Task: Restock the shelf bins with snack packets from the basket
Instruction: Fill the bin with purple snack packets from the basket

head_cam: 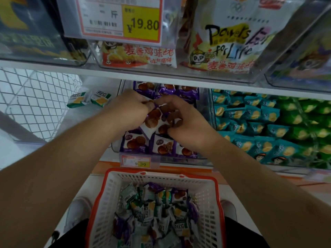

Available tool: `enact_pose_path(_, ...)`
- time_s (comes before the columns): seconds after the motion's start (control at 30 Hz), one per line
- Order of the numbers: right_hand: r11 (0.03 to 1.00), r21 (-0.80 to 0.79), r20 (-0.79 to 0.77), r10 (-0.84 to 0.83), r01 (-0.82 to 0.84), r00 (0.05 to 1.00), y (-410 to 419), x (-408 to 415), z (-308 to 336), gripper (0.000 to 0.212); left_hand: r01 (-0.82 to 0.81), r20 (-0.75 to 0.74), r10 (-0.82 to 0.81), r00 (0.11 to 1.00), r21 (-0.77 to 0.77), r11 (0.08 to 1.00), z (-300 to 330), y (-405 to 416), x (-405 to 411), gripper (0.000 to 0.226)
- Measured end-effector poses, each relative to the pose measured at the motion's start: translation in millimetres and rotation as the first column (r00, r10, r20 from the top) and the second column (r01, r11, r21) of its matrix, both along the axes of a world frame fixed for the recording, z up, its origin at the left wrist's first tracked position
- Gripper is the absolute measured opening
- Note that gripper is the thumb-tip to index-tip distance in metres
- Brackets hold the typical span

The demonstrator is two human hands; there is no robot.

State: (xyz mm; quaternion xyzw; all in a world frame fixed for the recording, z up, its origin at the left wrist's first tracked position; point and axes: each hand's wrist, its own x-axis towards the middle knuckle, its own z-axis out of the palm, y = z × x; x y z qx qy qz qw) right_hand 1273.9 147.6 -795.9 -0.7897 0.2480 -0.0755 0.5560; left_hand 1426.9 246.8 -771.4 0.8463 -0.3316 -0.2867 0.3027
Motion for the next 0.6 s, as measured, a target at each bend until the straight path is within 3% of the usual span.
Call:
enact_pose_path(0.1, 0.985, -0.164, -0.064, -0.066, 0.055, 0.996, 5, -2, -3, 0.07, -0.179, -0.192, 0.155, 0.969, -0.117, 0.977, -10, -5, -6, 0.018)
enact_pose_path(0.17, 0.959, -0.22, -0.058, -0.196, 0.179, 0.979, 10, 0, -9, 0.076, -0.333, -0.353, 0.262, 0.898, -0.159, 0.929, -19, -10, -9, 0.017)
enact_pose_path(0.23, 0.926, -0.283, -0.058, -0.275, 0.249, 0.96, 15, 4, -12, 0.069, -0.456, -0.497, 0.332, 0.802, -0.15, 0.877, -26, -13, -16, 0.011)
enact_pose_path(0.37, 0.876, -0.383, -0.096, -0.355, 0.295, 0.93, 8, 10, -12, 0.04, -0.533, -0.714, 0.283, 0.64, -0.147, 0.834, -30, -12, -33, 0.015)
enact_pose_path(0.43, 0.835, -0.48, -0.122, -0.366, 0.268, 0.922, 1, 13, -11, 0.035, -0.527, -0.762, 0.238, 0.603, -0.156, 0.836, -30, -9, -35, 0.019)
enact_pose_path(0.47, 0.81, -0.533, -0.132, -0.367, 0.247, 0.921, -3, 15, -10, 0.034, -0.506, -0.717, 0.249, 0.651, -0.165, 0.847, -31, -7, -34, 0.02)
enact_pose_path(0.5, 0.779, -0.586, -0.134, -0.364, 0.223, 0.922, -9, 18, -10, 0.034, -0.441, -0.573, 0.27, 0.774, -0.182, 0.879, -34, -5, -30, 0.017)
enact_pose_path(0.53, 0.746, -0.637, -0.137, -0.358, 0.195, 0.924, -14, 22, -12, 0.035, -0.322, -0.318, 0.254, 0.913, -0.184, 0.929, -37, -2, -26, 0.015)
enact_pose_path(0.57, 0.717, -0.679, -0.153, -0.35, 0.159, 0.924, -20, 27, -14, 0.037, -0.185, -0.016, 0.185, 0.983, -0.147, 0.972, -40, 0, -22, 0.023)
enact_pose_path(0.6, 0.689, -0.716, -0.181, -0.342, 0.116, 0.922, -24, 32, -17, 0.041, -0.058, 0.236, 0.079, 0.969, -0.096, 0.994, -44, 2, -18, 0.038)
